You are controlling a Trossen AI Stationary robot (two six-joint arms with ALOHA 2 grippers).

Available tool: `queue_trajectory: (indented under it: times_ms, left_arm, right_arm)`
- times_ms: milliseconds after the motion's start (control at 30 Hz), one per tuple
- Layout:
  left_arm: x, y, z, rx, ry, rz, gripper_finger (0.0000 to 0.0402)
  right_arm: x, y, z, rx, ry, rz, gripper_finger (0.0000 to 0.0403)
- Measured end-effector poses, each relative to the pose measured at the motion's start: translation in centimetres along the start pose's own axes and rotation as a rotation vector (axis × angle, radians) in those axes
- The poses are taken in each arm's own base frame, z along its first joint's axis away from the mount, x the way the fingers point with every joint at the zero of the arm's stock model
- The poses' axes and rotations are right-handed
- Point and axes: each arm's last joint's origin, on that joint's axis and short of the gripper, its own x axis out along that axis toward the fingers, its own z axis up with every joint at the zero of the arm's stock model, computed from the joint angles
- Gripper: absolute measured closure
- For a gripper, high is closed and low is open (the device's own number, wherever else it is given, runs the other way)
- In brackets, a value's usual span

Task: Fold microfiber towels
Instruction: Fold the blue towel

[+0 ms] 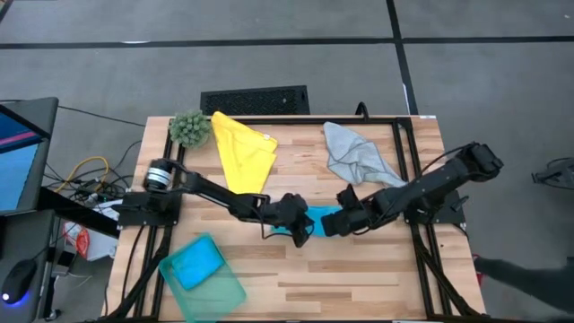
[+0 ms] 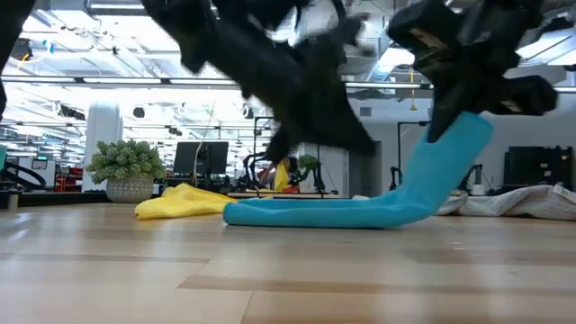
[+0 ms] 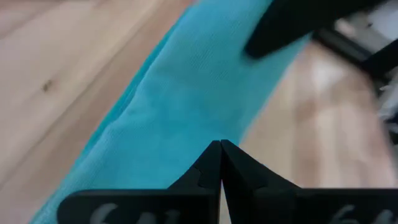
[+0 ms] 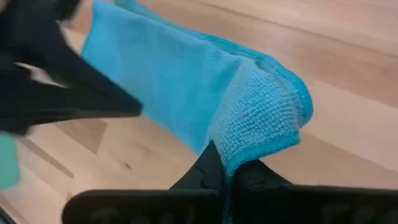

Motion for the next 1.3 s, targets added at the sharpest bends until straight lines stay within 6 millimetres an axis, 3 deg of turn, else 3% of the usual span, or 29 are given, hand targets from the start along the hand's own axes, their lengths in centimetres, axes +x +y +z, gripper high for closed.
queue_trajectory:
  times_ms: [167,233,333,533,733,1033,1300]
  left_arm:
    - [-4.9,-1.4,0.9,0.052,0.086,0.138,0.0401]
    - [-5.9,-1.6,0.7,0.090,0.042,0.200,0.0401]
    - [-5.0,-0.7,0.6,0.103,0.008,0.106,0.0401]
    - [-0.9,3.1,-0.6,0.050,0.024,0.098,0.0402]
    - [0.8,5.2,-0.9,0.020,0.025,0.100,0.0401]
    - [0.9,5.6,-0.4,0.033,0.007,0.100,0.0401]
    - [3.1,5.8,-1.2,0.029,0.052,0.070,0.0401]
  right_arm:
    - [-0.1,1.4,0.6,-0.048,-0.008,0.010,0.0379]
    - [-0.2,1.3,0.7,-0.064,-0.009,-0.004,0.0379]
    - [-0.2,1.3,0.8,-0.072,-0.013,-0.010,0.0381]
    - [-0.3,1.1,0.8,-0.078,-0.011,-0.028,0.0377]
    - [-0.3,1.1,0.8,-0.082,-0.011,-0.030,0.0377]
    - [-0.3,0.9,0.8,-0.088,-0.011,-0.046,0.0376]
    - [-0.3,0.9,0.8,-0.089,-0.012,-0.050,0.0375]
